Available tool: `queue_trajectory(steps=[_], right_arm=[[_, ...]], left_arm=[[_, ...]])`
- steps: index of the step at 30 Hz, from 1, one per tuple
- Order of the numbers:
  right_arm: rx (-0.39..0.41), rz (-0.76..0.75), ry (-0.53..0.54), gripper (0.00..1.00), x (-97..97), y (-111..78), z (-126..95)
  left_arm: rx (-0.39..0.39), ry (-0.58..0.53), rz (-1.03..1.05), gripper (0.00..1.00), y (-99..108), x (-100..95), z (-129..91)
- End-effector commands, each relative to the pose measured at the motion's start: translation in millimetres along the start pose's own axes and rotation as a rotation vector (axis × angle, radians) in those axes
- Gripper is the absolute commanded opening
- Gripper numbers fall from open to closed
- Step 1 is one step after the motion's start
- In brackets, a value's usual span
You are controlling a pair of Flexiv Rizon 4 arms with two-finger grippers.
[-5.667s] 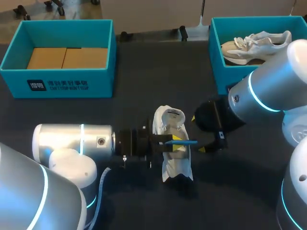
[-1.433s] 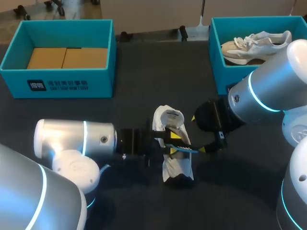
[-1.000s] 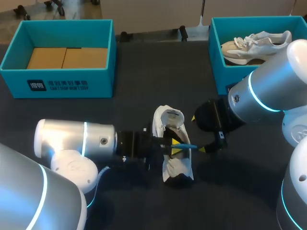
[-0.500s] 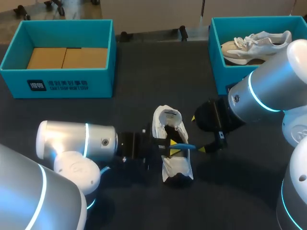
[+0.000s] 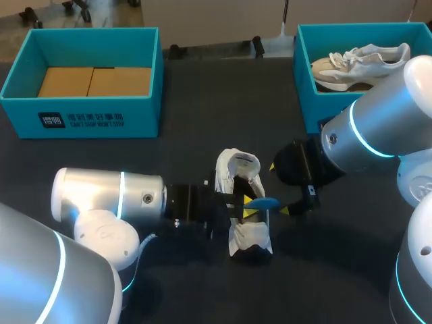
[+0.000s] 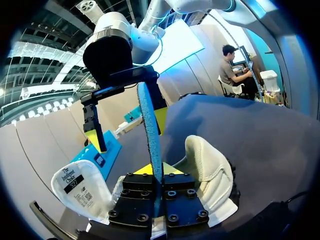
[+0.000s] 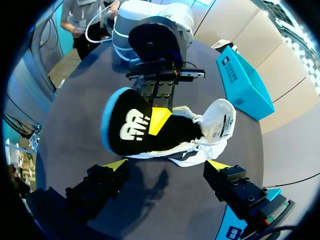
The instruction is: Take the shoe out of the shoebox, open the shoe tongue, remove and reinsert the insole, then place the shoe into the shoebox
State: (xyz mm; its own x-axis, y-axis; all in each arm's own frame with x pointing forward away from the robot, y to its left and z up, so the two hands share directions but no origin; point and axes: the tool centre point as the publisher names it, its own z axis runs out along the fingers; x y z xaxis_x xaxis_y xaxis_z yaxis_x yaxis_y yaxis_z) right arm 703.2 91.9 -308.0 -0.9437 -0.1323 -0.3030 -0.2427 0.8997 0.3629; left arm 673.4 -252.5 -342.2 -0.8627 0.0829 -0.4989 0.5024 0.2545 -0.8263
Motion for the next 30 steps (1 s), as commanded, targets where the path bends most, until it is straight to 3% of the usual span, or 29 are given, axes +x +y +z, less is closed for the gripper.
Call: queue_trajectory(steps=[1,14,19,20,21,23,27,30], right_arm=[[-0.002,-0.001,-0.002,1.00,1.0,-0.4,1.1],[-0.002,-0.001,-0.002,1.00,1.0,-0.4,1.1],[-0.002,-0.001,-0.002,1.00,1.0,-0.4,1.1],[-0.002,-0.001,-0.002,1.00,1.0,-0.4,1.1],[-0.002,-0.001,-0.002,1.00,1.0,-0.4,1.1],[-0.002,-0.001,-0.002,1.00,1.0,-0.4,1.1],[-0.002,-0.001,-0.002,1.00,1.0,-0.4,1.1],[-0.002,-0.001,-0.002,1.00,1.0,-0.4,1.1]], left_arm=[[-0.002,0.013,0.002,0.00,1.9,3.1,2.1],[-0.064,0.048,0.096,0.00,29.9,3.5,6.9],[-0.063,0.031,0.089,0.00,25.7,-2.0,2.0],[-0.062,0.029,0.088,0.11,23.4,-2.8,0.3],[-0.061,0.026,0.088,0.34,21.1,-3.6,-1.3],[-0.053,0.019,0.086,0.40,16.3,-5.0,-4.1],[-0.031,0.016,0.081,0.41,9.3,-5.5,-6.2],[-0.020,0.018,0.079,0.34,4.7,-3.6,-6.9]])
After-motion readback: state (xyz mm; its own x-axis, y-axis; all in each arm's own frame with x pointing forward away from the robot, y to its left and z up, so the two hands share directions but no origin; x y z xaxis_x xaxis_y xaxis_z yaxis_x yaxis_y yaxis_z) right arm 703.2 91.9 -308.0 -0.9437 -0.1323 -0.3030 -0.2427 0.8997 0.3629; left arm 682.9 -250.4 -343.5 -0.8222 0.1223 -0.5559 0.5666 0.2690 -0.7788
